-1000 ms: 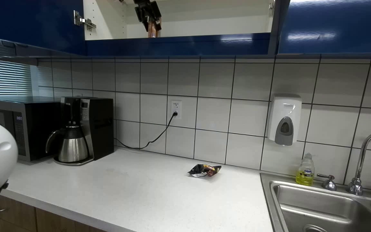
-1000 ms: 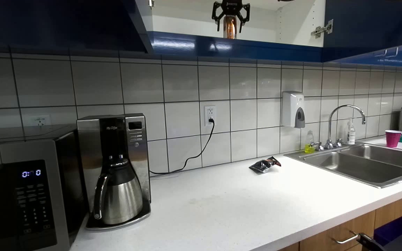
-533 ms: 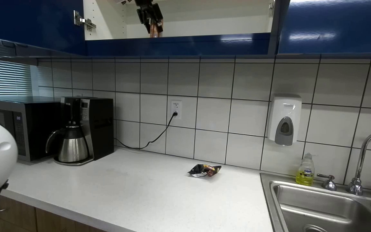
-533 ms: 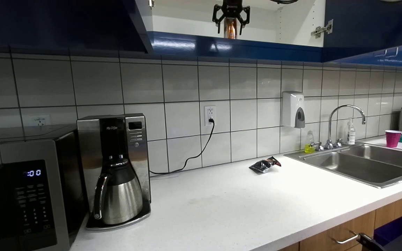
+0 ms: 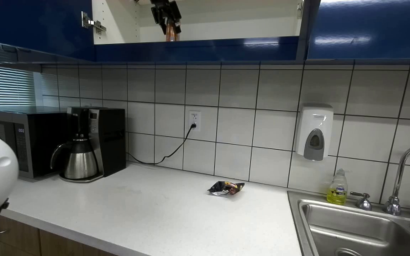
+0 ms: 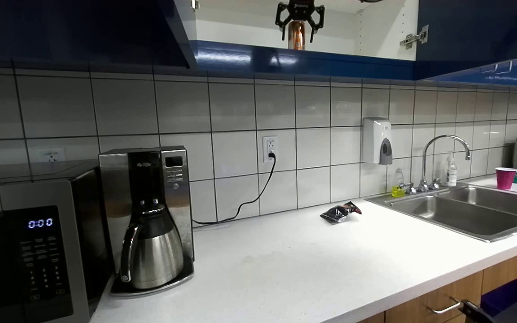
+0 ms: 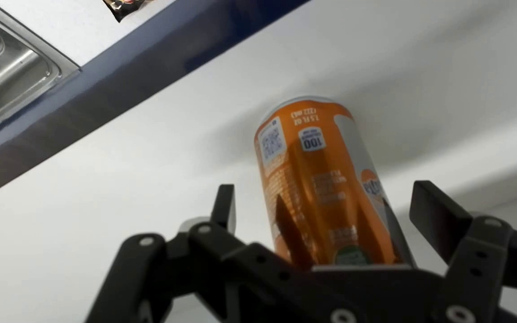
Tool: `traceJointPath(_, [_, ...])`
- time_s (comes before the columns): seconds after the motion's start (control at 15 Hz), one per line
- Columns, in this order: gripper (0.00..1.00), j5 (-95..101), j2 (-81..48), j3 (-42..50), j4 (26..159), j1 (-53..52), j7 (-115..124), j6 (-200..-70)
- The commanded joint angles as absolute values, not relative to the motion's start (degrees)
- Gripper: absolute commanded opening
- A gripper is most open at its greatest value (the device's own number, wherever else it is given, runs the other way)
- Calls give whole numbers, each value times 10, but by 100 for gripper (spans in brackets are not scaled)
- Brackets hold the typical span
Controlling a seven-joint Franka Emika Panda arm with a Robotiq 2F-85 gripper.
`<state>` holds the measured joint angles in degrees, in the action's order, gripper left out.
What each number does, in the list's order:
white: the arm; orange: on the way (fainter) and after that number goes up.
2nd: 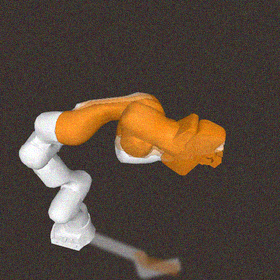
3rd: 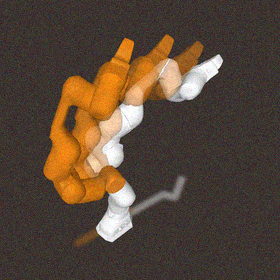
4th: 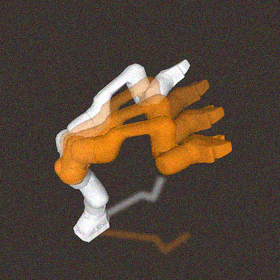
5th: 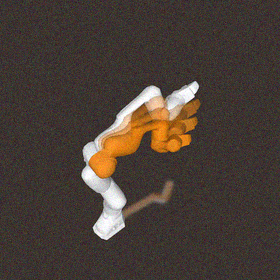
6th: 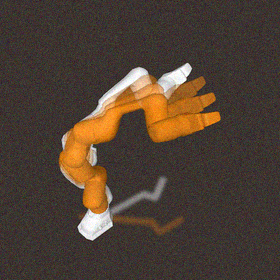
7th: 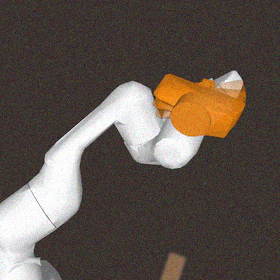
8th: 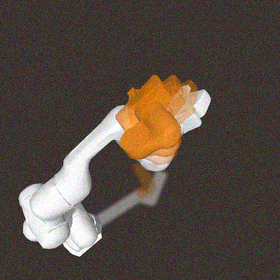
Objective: Put the orange can in the open cabinet.
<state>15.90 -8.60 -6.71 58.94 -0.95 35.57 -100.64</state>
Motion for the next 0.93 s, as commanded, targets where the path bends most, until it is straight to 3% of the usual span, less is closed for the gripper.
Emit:
traceJointPath(0.0, [100, 133, -38, -65, 663, 5, 320, -1040])
traceJointPath(0.87, [100, 71, 171, -21, 968, -6, 224, -1181])
